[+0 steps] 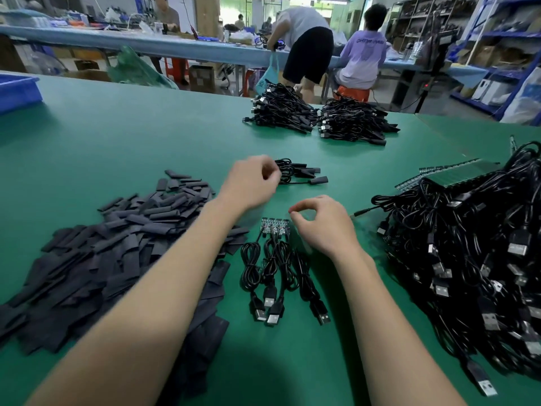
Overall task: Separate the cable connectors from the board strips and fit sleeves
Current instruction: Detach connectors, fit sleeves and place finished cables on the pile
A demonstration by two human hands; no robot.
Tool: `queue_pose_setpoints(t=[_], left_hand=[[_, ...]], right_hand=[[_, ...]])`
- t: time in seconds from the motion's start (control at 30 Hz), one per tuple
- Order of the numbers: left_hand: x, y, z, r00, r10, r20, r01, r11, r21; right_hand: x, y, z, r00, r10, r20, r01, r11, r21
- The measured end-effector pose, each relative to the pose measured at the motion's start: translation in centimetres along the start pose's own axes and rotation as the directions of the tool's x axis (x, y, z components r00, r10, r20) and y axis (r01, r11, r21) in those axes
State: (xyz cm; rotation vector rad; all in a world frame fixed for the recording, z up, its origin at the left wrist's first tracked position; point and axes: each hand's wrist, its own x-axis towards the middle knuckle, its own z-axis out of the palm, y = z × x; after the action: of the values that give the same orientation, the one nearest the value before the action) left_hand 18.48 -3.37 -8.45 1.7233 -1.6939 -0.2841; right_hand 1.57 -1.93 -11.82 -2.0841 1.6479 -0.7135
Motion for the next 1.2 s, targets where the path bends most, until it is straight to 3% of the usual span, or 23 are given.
queue_pose_setpoints(t=[0.1, 0.2, 0.3, 0.47, 0.63, 0.93, 1.2], left_hand=[[-3.2, 0.2, 0.3, 0.980, -0.077, 0.181, 0.043, 0.981, 0.187], [-4.3, 0.8, 0.6, 0.957, -0.112, 0.268, -0.005, 0.916, 0.401], [-4.5, 1.1, 1.0, 0.948, -0.124, 0.294, -0.016, 0.902, 0.431], [-4.2, 0.6, 0.4, 0.940, -0.132, 0.313, 0.125, 0.991, 0.043], [-4.3, 0.2, -0.7, 0.917, -0.155, 0.367, 0.303, 0.869, -0.391], [-4.4, 0.3, -0.9, 0.882, -0.101, 0.461, 0.401, 0.673, -0.621], [-4.3, 0.5, -1.2, 0.837, 0.032, 0.546, 0.479, 0.440, -0.759]], right_hand=[[-0.1, -0.5, 0.0, 1.000, -0.024, 0.016, 0.025, 0.996, -0.084], [-0.2, -0.5, -0.2, 0.999, -0.012, 0.037, 0.015, 0.996, -0.093], [-0.3, -0.3, -0.5, 0.999, 0.012, 0.044, -0.010, 0.999, -0.054], [-0.1, 0.2, -1.1, 0.999, 0.049, 0.023, -0.052, 0.983, 0.179], [0.0, 0.2, -1.9, 0.996, 0.054, 0.073, -0.084, 0.854, 0.513], [-0.2, -0.1, -2.2, 0.990, 0.038, 0.135, -0.123, 0.690, 0.714], [-0.4, -0.5, -2.1, 0.969, 0.004, 0.247, -0.227, 0.409, 0.884]])
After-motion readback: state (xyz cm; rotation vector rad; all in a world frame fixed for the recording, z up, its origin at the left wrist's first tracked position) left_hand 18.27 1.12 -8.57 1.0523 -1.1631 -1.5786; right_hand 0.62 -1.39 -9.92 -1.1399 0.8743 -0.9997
